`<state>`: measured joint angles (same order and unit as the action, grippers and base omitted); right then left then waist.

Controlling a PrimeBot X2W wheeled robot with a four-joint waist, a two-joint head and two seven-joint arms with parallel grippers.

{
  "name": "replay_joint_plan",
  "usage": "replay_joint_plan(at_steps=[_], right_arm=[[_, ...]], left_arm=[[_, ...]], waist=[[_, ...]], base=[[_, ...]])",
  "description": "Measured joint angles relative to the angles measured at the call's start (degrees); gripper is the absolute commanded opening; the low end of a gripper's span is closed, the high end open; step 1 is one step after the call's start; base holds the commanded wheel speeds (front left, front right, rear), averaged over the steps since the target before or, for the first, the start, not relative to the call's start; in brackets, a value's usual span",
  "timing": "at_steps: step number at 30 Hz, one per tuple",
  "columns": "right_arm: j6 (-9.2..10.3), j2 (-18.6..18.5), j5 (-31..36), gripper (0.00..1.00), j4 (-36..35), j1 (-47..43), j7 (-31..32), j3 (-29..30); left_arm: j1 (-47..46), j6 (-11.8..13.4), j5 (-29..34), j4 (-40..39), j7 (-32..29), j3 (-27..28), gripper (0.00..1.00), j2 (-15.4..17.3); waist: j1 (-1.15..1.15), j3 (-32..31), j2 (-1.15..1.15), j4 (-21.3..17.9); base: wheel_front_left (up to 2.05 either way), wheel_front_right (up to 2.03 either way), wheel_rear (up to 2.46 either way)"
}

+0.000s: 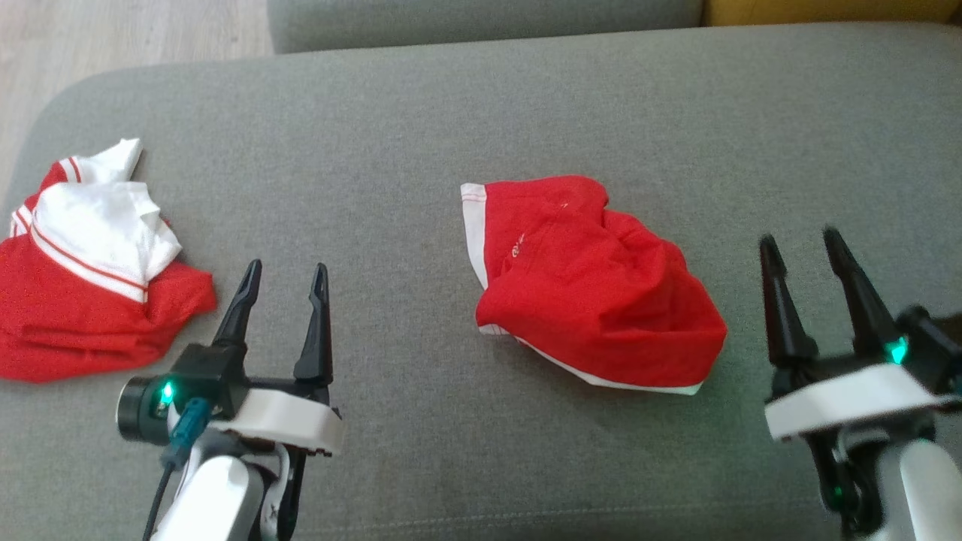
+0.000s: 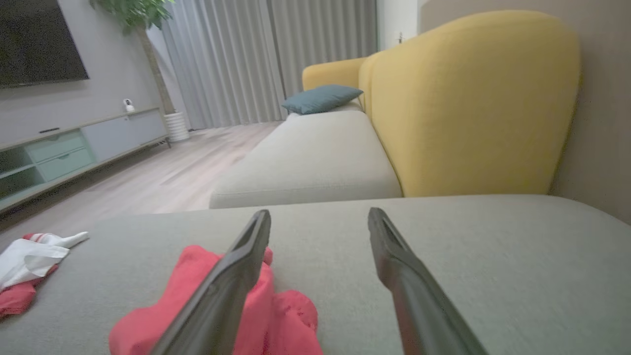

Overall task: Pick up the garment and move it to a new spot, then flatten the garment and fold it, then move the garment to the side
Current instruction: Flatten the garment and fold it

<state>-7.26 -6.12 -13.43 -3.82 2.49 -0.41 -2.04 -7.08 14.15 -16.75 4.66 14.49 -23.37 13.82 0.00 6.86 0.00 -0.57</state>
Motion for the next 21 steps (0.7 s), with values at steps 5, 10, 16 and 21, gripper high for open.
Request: replay_joint_plan(at_steps=[5,10,16,21], right_arm=[[0.00,0.60,0.05,1.00,-0.34,-3.88,1.51,2.16],[0.00,1.27,0.05,1.00,-0.56,-4.79,2.02,2.30],[0.00,1.60,0.05,1.00,-0.75,-4.78,2.53,2.56],[0.00,1.64,0.05,1.00,-0.58,-4.77,3.07,2.55]], left_arm=[[0.70,0.11,-0.01,-0.57,-0.01,-0.05,1.00,0.23],[2.14,0.33,-0.04,-0.68,-0.03,-0.21,1.00,0.38],[2.13,0.51,-0.04,-0.99,-0.03,-0.27,1.00,0.51],[2.11,0.58,-0.04,-1.14,-0.04,-0.37,1.00,0.58]], waist=[[0.00,-1.02,0.00,-0.15],[0.00,-1.35,0.00,-0.11],[0.00,-1.14,0.00,0.07],[0.00,-0.72,0.00,0.20]], base=[[0.00,0.00,0.00],[0.00,0.00,0.00],[0.00,0.00,0.00],[0.00,0.00,0.00]])
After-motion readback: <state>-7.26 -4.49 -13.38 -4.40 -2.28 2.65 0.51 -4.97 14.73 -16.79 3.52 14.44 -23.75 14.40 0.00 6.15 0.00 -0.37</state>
